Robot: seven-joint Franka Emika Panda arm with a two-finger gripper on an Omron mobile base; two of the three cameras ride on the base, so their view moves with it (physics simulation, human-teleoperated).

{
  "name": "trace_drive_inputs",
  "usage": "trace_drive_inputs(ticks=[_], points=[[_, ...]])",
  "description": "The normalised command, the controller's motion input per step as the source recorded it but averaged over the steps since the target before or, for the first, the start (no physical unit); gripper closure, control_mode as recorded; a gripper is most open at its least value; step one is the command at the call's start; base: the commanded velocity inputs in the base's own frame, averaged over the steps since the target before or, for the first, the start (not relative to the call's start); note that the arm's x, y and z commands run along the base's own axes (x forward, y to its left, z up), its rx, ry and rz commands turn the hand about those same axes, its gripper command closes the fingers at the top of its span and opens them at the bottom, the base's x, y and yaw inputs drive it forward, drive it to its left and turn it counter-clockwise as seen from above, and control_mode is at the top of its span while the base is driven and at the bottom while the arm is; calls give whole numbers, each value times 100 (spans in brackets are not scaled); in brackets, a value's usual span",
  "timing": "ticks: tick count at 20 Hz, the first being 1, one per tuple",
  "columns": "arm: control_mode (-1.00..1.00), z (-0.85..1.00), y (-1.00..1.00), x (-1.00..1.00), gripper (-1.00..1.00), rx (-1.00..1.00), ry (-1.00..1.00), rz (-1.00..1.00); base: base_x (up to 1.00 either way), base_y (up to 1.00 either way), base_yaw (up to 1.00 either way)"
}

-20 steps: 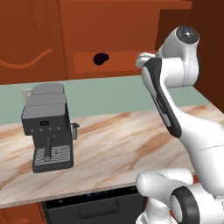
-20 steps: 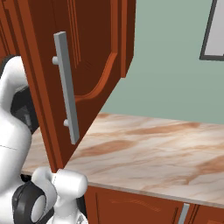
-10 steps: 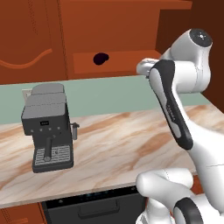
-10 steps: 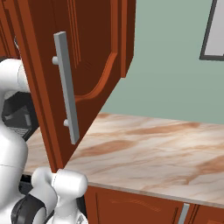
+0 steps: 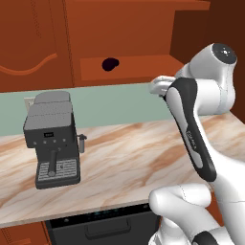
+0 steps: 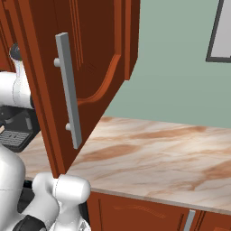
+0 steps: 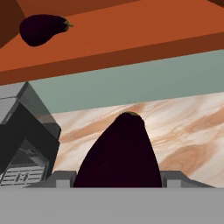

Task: Pick the eggplants from the cabinet and place them in one bowl. Pick the potato from the sink and place it in the other bowl.

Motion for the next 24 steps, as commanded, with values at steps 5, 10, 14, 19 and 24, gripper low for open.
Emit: trace_drive_inputs(ticks=[5,10,14,19,24], points=[[-100,-12,0,-20,100,-4,0,0,0,0,0],[-100,-4,0,-21,100,-2,0,-1,0,0,0],[-100,-4,0,-12,100,0,3,0,0,0,0],[-100,0,0,-2,100,-7,3,0,0,0,0],[-100,0,0,0,100,0,0,0,0,0,0]])
